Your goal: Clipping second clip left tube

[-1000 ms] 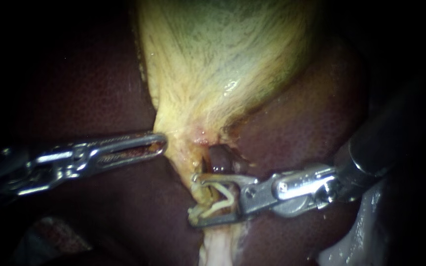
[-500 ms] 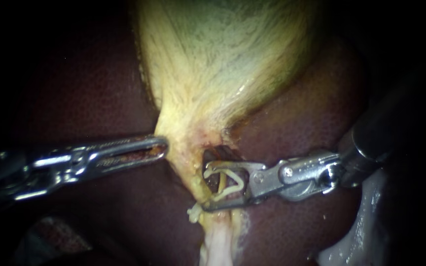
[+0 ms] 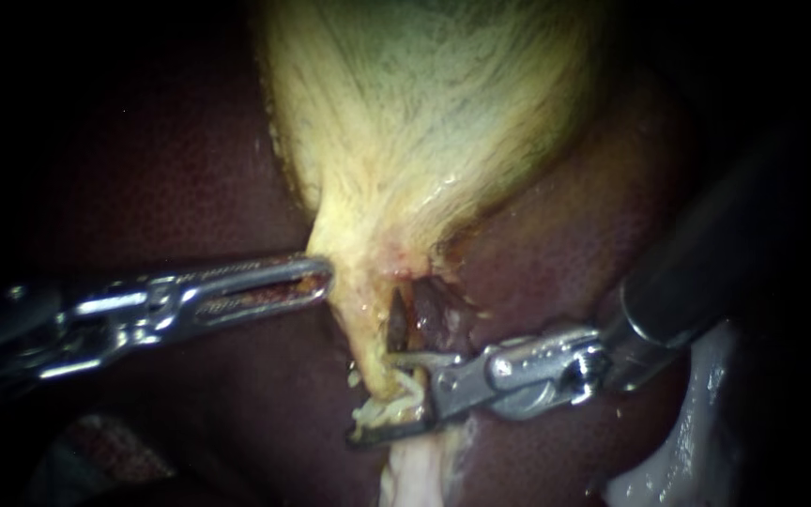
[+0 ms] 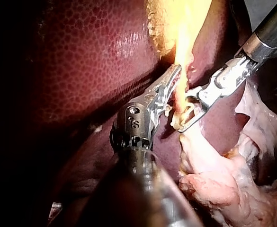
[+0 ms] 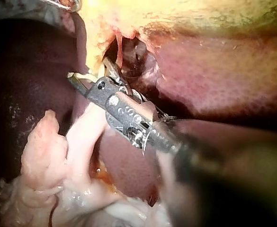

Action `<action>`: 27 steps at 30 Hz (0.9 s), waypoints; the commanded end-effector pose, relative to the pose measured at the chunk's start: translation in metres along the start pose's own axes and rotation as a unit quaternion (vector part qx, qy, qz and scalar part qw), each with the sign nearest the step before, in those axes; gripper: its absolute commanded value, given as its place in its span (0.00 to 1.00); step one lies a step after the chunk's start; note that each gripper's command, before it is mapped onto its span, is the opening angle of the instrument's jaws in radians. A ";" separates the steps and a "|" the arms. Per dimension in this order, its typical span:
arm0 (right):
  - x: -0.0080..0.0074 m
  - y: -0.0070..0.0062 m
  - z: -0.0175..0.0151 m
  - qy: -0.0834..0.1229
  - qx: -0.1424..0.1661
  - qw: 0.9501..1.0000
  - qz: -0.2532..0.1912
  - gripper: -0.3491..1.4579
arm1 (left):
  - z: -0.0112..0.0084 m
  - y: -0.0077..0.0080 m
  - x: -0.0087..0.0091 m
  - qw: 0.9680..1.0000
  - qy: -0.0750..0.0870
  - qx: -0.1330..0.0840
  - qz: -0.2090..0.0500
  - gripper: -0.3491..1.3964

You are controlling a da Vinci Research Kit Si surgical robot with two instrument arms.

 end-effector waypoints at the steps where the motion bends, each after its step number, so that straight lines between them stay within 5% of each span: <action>1: 0.0000 0.0000 0.0003 0.000 0.001 1.000 0.001 0.46 | 0.0000 0.0000 0.0000 1.000 0.000 0.000 0.000 0.00; 6: -0.0003 -0.0001 0.0003 -0.005 0.004 1.000 0.010 0.39 | 0.0001 0.0000 0.0000 1.000 0.000 0.000 0.000 0.00; 11: -0.0007 -0.0002 -0.0009 -0.028 0.002 0.998 0.047 0.00 | 0.0001 0.0000 0.0001 1.000 0.000 0.000 0.000 0.00; 27: -0.0008 0.0002 -0.0014 -0.032 0.002 0.998 0.054 0.00 | 0.0004 0.0002 0.0001 1.000 0.000 0.000 0.000 0.00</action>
